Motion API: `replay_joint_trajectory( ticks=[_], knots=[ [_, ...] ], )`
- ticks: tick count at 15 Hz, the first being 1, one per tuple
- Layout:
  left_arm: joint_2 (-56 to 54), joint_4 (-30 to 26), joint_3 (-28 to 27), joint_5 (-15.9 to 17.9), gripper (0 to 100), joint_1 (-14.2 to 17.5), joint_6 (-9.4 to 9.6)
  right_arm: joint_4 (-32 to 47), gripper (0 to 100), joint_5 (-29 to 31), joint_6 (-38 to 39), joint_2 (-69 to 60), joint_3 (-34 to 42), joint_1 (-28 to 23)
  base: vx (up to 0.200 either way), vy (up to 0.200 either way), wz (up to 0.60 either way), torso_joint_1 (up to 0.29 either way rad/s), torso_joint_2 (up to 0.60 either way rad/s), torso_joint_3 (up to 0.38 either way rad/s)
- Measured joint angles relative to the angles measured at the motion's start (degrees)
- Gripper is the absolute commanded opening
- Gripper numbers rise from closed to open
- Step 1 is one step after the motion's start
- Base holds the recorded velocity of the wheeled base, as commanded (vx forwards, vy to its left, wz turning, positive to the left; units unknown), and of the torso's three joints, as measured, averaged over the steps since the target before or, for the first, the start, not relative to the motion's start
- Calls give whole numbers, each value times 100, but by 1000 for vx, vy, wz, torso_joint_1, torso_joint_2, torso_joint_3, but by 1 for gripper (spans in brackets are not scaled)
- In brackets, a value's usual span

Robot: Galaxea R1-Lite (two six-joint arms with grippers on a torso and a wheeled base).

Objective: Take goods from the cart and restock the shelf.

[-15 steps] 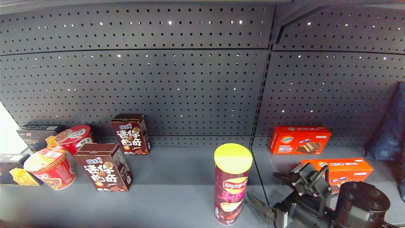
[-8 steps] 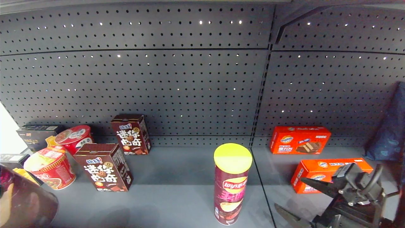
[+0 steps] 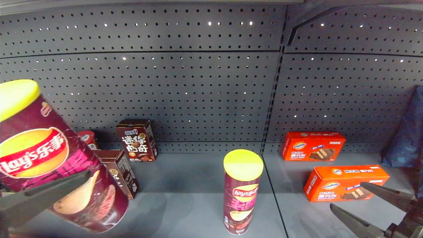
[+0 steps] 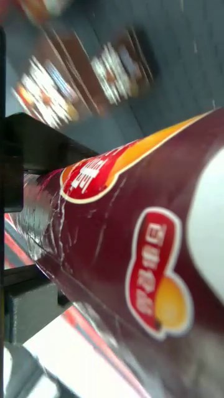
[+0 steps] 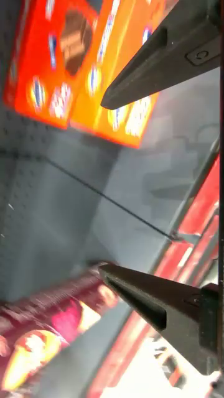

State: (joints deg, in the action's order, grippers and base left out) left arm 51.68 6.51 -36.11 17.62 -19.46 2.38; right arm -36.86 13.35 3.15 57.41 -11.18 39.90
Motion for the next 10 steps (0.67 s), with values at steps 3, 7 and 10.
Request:
replay_joint_trajectory(
  ticks=[3,7,10],
  knots=[
    [887,855,22,217,0,-210,-434,30,100,0,95,-280,57,-324,0,0,0,0,0,0],
    [2015,1640,34,872,0,-243,-623,33,100,11,99,-418,57,-674,0,0,0,0,0,0],
    [2806,2222,0,1276,0,-258,-306,39,100,11,99,-488,88,-779,0,0,0,0,0,0]
  ],
)
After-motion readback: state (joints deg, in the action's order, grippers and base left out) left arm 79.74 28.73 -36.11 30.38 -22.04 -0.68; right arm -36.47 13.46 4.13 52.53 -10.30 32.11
